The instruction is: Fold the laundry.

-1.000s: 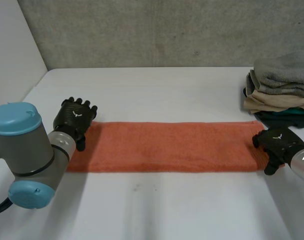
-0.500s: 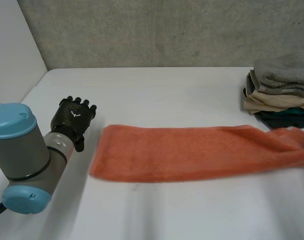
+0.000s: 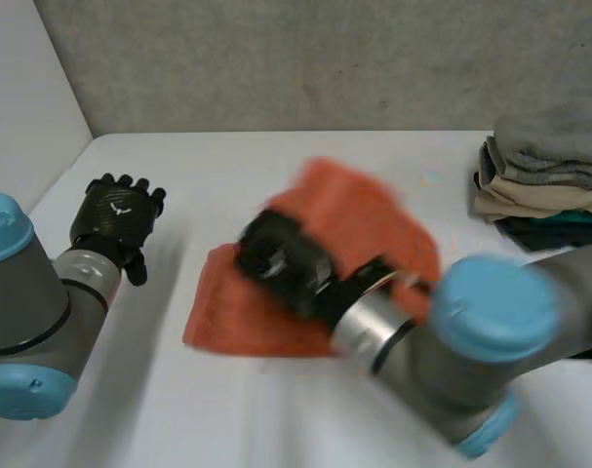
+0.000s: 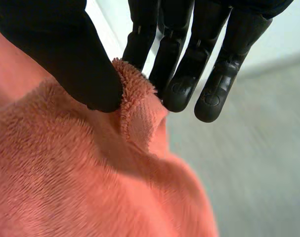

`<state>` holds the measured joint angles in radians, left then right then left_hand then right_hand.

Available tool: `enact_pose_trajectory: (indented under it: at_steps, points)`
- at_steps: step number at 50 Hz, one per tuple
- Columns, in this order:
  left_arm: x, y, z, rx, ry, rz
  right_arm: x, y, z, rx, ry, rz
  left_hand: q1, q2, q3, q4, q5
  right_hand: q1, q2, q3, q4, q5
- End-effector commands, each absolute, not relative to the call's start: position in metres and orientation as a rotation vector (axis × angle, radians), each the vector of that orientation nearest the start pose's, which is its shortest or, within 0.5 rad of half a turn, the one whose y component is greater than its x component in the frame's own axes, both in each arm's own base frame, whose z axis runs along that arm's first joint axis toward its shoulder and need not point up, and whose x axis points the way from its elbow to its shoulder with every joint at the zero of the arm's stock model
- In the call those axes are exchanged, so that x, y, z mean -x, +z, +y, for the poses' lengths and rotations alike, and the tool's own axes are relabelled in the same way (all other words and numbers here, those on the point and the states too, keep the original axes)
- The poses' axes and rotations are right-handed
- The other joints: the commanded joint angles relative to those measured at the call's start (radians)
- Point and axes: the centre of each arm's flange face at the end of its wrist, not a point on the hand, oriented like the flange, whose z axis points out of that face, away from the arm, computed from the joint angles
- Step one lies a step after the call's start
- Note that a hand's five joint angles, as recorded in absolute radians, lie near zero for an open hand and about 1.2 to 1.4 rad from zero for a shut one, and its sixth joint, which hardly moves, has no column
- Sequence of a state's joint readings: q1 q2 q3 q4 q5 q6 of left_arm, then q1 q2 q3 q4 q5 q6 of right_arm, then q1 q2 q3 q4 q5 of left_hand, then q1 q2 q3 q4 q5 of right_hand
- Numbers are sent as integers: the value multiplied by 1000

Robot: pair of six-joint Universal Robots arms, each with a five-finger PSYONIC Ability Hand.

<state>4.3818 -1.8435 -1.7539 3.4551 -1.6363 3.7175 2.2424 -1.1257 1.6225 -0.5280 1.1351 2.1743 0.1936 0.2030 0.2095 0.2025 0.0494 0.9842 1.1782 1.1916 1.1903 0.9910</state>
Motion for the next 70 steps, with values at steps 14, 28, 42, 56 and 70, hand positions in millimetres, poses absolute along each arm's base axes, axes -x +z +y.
enact_pose_trajectory:
  at_steps: [14,28,42,56,70]
  points:
    - [259,192,-249,-1020,-1991,2087,-314,161,-209,1391,-1793,1874,-19,-28,-35,-28,-49,-810,-1004,-1017,-1016,-991]
    - [283,182,-238,-1128,-2002,2095,-256,128,-233,1300,-1628,2147,-18,-28,-34,-27,-49,-106,-300,-313,-312,-287]
    - [283,182,-235,-1129,-2000,2095,-250,123,-235,1276,-1592,2183,-18,-28,-34,-27,-49,-148,-342,-356,-354,-330]
    - [282,180,-233,-1131,-1990,2102,-254,123,-233,1266,-1597,2162,-18,-28,-34,-27,-49,-494,-688,-702,-700,-676]
    - [281,181,-233,-1129,-1993,2099,-261,123,-242,1135,-1561,2150,-18,-28,-34,-27,-49,40,-154,-167,-166,-141]
